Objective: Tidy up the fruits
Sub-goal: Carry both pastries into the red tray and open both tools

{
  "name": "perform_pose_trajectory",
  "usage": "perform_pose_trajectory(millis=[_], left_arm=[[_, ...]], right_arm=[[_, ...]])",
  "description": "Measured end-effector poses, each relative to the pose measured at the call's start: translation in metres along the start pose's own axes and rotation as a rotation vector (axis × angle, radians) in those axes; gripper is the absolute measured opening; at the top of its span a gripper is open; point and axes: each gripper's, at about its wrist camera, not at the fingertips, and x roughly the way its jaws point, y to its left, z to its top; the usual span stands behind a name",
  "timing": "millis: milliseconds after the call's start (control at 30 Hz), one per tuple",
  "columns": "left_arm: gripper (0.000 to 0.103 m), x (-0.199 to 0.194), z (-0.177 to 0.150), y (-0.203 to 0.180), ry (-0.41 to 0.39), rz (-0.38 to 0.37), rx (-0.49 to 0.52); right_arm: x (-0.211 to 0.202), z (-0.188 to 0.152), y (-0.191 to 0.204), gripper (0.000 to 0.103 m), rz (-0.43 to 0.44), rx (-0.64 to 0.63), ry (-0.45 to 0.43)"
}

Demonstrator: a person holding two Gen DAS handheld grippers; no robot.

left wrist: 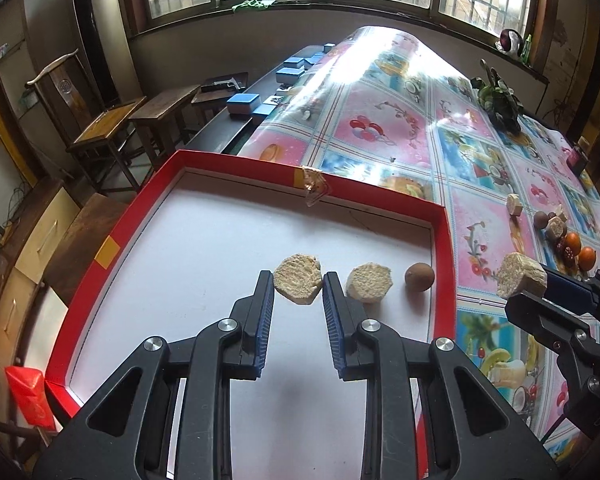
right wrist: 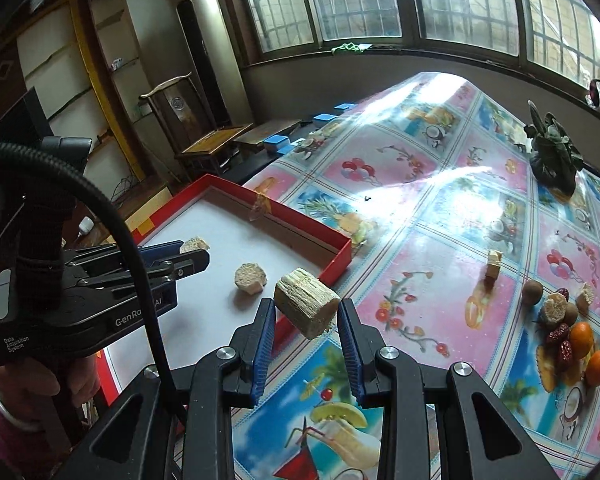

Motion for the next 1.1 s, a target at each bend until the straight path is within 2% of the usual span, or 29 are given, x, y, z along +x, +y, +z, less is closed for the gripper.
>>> perform_pose_trajectory(millis=[667,1100], left_arm=[[0.024,0.021,0.003,0.035,0.040,0.028,-0.062],[0.024,0.033,0.004,0.035,0.076,0.034,-0.073]], right_arm=[[0.041,0.007,0.039,0.031,0.073,-0.079,0.079],[0.070,0.001,0.052,0.031,0.105,-0.123,0.158]])
